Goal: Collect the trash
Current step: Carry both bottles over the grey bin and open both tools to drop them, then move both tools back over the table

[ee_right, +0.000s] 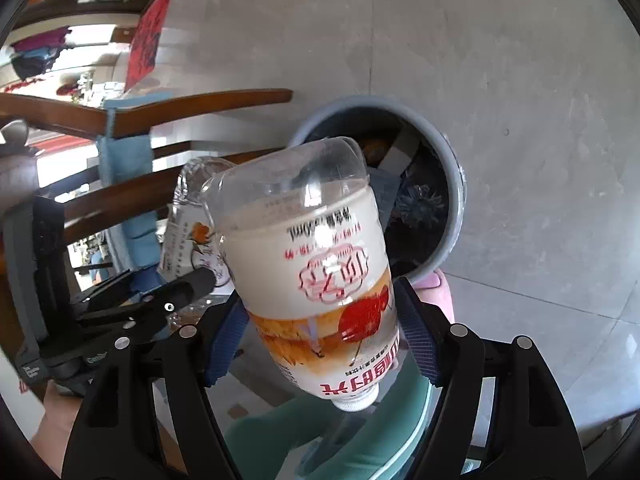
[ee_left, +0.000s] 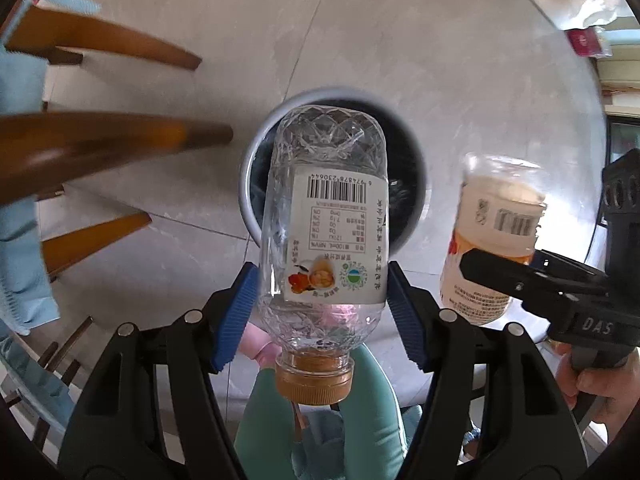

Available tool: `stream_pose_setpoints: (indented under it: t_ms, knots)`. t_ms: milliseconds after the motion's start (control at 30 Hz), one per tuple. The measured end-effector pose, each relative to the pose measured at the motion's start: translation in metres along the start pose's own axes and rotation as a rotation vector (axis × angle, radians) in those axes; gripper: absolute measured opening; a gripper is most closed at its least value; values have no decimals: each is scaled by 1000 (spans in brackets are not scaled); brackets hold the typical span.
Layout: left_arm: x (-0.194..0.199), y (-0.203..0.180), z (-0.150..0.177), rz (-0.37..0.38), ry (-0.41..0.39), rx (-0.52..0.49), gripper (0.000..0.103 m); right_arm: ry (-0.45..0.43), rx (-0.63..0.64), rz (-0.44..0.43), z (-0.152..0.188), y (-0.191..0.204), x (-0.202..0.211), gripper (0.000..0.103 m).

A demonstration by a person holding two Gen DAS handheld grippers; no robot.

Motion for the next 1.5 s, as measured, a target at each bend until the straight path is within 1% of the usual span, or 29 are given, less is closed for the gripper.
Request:
stream_pose_setpoints:
  t_ms: [67, 167, 233, 333, 433, 467, 500, 533, 567, 600, 667, 767, 933, 1000, 1167, 1300, 1467, 1500]
  knots:
    - [-16, 2, -2, 2, 23, 2, 62, 11, -15, 5, -6, -10, -16, 71]
    - [-41, -2, -8, -29, 51, -22, 62, 17, -29, 19, -15, -21, -33, 71]
    - [-52, -4, -9, -34, 64, -33, 62, 22, -47, 12, -22, -23, -42, 71]
    - [-68, 1, -14, -36, 84, -19, 62, 15, -60, 28, -32, -27, -53, 70]
    - [-79, 2, -19, -37, 106, -15, 62, 39, -70, 40, -39, -32, -68, 71]
    - [-81, -1, -21, -35, 111, -17, 65, 44, -75, 42, -40, -33, -72, 71]
    - [-84, -3, -22, -30, 123, -22, 72, 48, -77, 45, -40, -35, -74, 72]
    - [-84, -3, -22, -35, 127, -27, 76, 51, -81, 58, -40, -36, -76, 75]
    - [-84, -5, -23, -45, 124, -32, 83, 52, -88, 69, -39, -36, -75, 78]
    - [-84, -5, -22, -59, 119, -37, 84, 48, -98, 68, -38, -37, -74, 80]
    - [-81, -6, -22, -60, 111, -37, 84, 43, -117, 52, -34, -38, -69, 79]
    - [-74, -3, -20, -45, 110, -20, 84, 28, -125, 40, -29, -39, -56, 79]
    - [-42, -7, -12, -10, 77, -22, 84, 1, -133, 28, -17, -39, -22, 79]
    - [-23, -12, -5, -3, 59, -27, 84, -7, -129, 4, -11, -35, -3, 79]
    - [21, -17, 12, 18, 23, -32, 84, -11, -46, 13, 4, -14, 48, 79]
    - [72, -32, 33, 30, -48, -71, 84, -49, -13, 2, 16, 3, 98, 79]
    - [127, -56, 57, 38, -84, -147, 84, -120, 5, -4, 32, 26, 154, 80]
    - [144, -63, 63, 39, -100, -173, 84, -136, 9, -2, 37, 32, 167, 80]
Point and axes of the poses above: each gripper's, at about its wrist camera, not at the fingertips, and x roughly against the way its jaws point, y to its left, z to its underside, the point moved 4 cm from there along -x, roughly the way its jaws point, and after that the axes turned 3 degrees about y, right-handed, at the moved point
